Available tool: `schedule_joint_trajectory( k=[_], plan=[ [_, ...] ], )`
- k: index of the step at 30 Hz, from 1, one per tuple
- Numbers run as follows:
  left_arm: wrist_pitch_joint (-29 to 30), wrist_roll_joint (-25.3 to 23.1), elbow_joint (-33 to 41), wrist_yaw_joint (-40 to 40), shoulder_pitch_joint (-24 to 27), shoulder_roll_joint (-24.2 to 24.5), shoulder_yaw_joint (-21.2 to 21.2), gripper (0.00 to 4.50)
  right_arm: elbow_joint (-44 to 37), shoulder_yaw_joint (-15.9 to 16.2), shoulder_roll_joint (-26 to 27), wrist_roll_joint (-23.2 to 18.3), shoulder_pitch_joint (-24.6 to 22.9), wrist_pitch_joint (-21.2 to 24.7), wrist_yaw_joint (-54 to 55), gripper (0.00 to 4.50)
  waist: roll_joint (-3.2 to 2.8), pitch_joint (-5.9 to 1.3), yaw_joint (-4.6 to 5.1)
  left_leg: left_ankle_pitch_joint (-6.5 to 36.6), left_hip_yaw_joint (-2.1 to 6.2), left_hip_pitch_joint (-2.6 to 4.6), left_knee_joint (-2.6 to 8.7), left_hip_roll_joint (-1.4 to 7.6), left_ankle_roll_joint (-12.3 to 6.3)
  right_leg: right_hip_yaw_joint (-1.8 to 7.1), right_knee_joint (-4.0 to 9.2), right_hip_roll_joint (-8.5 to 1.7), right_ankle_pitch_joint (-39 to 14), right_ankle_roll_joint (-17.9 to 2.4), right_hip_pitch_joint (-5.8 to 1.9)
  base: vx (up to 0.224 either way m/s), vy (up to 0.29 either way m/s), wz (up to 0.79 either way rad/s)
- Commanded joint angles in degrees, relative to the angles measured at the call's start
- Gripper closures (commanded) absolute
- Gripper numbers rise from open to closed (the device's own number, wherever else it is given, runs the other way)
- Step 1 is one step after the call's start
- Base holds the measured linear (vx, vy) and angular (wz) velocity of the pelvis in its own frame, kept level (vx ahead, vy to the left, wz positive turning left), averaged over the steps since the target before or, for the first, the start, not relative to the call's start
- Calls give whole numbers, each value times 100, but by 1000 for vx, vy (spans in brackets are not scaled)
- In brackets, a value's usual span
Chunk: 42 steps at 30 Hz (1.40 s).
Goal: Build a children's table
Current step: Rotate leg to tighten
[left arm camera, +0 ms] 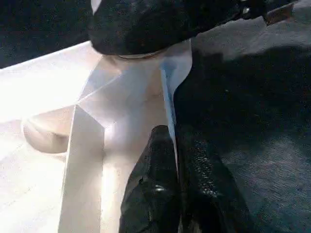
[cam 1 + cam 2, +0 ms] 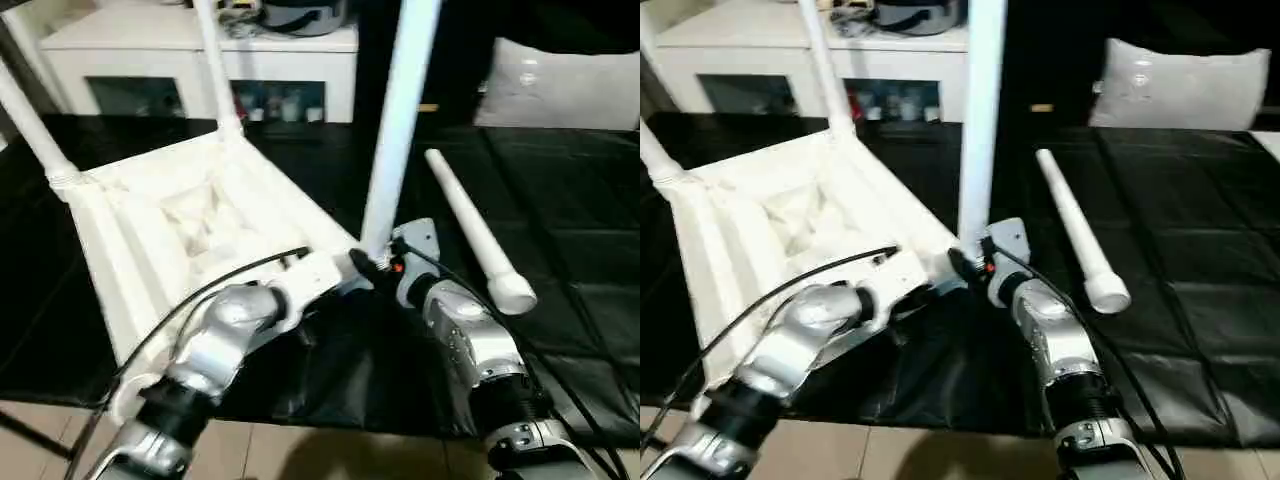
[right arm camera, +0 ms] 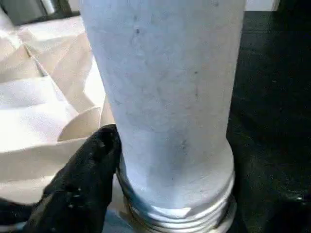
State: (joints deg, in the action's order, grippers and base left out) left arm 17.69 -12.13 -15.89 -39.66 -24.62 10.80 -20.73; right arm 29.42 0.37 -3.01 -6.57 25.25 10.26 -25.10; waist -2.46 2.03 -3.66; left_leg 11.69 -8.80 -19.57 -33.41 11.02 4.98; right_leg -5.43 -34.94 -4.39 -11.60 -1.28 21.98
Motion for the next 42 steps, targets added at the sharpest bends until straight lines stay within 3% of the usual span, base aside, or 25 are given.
schedule_joint_trajectory(
  k=[1, 4, 7, 13, 16, 21, 22, 24, 25, 29, 35, 42],
  plan=[
    [-57, -71, 105, -70, -108, -95, -334, 450, 87, 310, 185, -63, -128, 40, -239, 71, -1, -277, -33, 1042, 36, -83, 411, 189, -220, 329, 484, -411, -1069, -998, -257, 0, 0, 0],
    [-448, -154, -24, -227, -38, 192, -289, 450, -250, 263, -172, -200, -416, -388, -805, 49, -3, -286, -65, 960, 29, -98, 391, 183, -303, 324, 473, -417, -911, -1051, -281, 0, 0, 0],
    [-641, -65, -122, -406, -16, 368, -262, 450, -540, 232, -456, -344, -566, -481, -1216, 15, -17, -296, -147, 791, 30, -117, 374, 190, -412, 322, 449, -409, -688, -1040, -290, 0, 0, 0],
    [-1186, 126, -281, -1052, 39, 885, -256, 450, -900, 189, -1219, -434, -634, -559, -2171, 2, 2, -273, -165, 1010, 29, -109, 395, 197, -390, 314, 490, -417, -1123, -974, -281, 0, 0, 0],
    [-1471, 241, -302, -1339, 52, 1025, -274, 450, -979, 225, -1411, -469, -619, -595, -2461, 2, 4, -283, -180, 929, 31, -106, 385, 202, -407, 319, 466, -412, -1012, -1010, -275, 0, 0, 0],
    [-1799, 336, -355, -1894, 19, 1338, -356, 450, -1258, 636, -1959, -399, -633, -635, -3398, 2, 23, -285, -189, 798, 19, -114, 368, 210, -494, 319, 437, -413, -847, -1079, -284, 0, 0, 0],
    [-1799, 336, -355, -1894, 19, 1338, -356, 450, -1258, 636, -1959, -399, -633, -635, -3398, 2, 71, -281, -185, 805, 10, -117, 365, 206, -514, 319, 447, -410, -866, -1076, -284, 0, 0, 0],
    [-1917, 364, -379, -2120, -8, 1469, -418, 450, -1278, 758, -2094, -390, -608, -620, -3693, 2, 56, -282, -210, 826, 15, -107, 370, 213, -513, 316, 452, -419, -1047, -1068, -280, 0, 0, 0],
    [-2042, 401, -398, -2318, -34, 1560, -466, 450, -1273, 843, -2180, -414, -573, -571, -3940, 2, 94, -276, -201, 828, 7, -110, 371, 217, -513, 322, 450, -420, -1056, -1069, -275, 0, 0, 0],
    [-2324, 557, -385, -2828, -80, 1717, -572, 450, -1181, 1015, -2300, -517, -461, -472, -4475, 2, 73, -283, -259, 764, 10, -92, 365, 230, -518, 319, 419, -422, -942, -1157, -266, 0, 0, 0],
    [-2427, 688, -185, -3222, -74, 1840, -651, 450, -1015, 1209, -2346, -495, -325, -476, -4783, 63, 69, -298, -349, 629, -2, -76, 348, 253, -504, 330, 365, -427, -614, -1286, -257, 0, 0, 0],
    [-2384, 775, 6, -3421, -52, 1867, -687, 450, -896, 1238, -2300, -528, -253, -443, -4918, 110, 91, -299, -413, 675, -8, -74, 348, 247, -436, 336, 372, -430, -774, -1211, -268, 0, 0, 0]
  ],
)
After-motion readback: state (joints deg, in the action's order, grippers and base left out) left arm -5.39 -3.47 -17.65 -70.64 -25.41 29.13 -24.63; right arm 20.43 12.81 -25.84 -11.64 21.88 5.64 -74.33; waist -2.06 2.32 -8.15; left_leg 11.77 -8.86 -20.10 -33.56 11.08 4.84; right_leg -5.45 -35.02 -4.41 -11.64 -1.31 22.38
